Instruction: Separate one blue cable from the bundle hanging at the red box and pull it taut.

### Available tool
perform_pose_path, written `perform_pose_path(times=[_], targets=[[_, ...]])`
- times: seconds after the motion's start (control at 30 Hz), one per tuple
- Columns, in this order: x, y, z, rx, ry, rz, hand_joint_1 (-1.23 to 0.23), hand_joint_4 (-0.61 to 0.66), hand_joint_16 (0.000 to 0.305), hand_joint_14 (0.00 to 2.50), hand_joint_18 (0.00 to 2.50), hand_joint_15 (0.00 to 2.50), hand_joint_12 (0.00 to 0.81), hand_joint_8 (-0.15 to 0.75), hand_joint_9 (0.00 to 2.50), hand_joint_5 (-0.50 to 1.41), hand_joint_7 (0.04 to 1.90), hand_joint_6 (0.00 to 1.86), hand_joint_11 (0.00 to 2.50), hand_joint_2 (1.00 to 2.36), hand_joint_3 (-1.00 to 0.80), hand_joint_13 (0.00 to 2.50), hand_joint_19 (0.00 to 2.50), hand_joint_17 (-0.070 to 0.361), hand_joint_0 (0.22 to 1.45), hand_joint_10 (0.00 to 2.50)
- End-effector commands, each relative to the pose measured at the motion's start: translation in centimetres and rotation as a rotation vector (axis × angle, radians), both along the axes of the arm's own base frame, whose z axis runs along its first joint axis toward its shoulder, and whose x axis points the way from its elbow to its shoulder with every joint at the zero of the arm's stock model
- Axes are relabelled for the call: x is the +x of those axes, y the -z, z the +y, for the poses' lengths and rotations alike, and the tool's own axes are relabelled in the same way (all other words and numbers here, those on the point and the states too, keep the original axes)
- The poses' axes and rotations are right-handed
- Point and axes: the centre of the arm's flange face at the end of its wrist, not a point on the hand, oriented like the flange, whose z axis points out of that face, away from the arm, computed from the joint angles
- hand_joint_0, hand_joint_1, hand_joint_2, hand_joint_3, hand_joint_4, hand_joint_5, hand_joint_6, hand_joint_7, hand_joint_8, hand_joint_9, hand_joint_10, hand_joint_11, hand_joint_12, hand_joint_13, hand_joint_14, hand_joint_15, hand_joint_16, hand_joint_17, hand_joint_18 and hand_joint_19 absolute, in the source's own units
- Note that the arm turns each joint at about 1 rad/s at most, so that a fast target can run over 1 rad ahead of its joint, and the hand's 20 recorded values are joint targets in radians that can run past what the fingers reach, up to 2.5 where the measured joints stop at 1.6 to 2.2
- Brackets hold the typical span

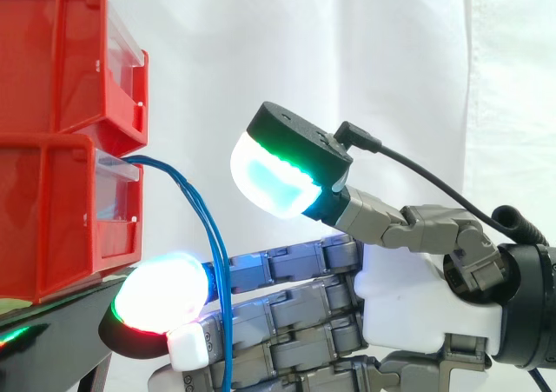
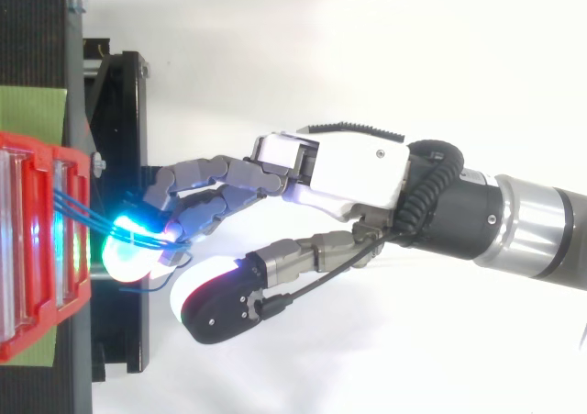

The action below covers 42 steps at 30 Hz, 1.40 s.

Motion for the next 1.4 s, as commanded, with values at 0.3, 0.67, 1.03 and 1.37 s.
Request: perform_pose_path(times=[0.3,0.67,1.03,1.37], targets=[[0.1,0.0,-0.7,0.014,-0.022,-0.009,-0.51,0.27,0.048,0.02,0.56,0.4,0.314,0.277,0.81,-0.18,0.89,0.5,0.7,1.0,-0.5,0.65,0.62,0.107,0.59,0.02],[0.1,0.0,-1.3,0.012,-0.035,-0.008,-0.5,0.27,0.048,0.02,0.59,0.43,0.31,0.28,0.87,-0.18,0.91,0.5,0.75,1.0,-0.48,0.68,0.62,0.107,0.61,0.02],[0.0,0.0,-3.4,0.0,-0.079,0.006,-0.5,0.28,0.047,0.02,0.6,0.44,0.309,0.288,0.91,-0.18,0.91,0.5,0.79,1.0,-0.48,0.7,0.61,0.105,0.61,0.02],[-0.2,-0.6,-4.4,-0.003,-0.107,0.002,-0.5,0.28,0.046,0.02,0.61,0.45,0.307,0.291,0.92,-0.17,0.91,0.5,0.8,1.0,-0.49,0.71,0.6,0.103,0.61,0.02]])
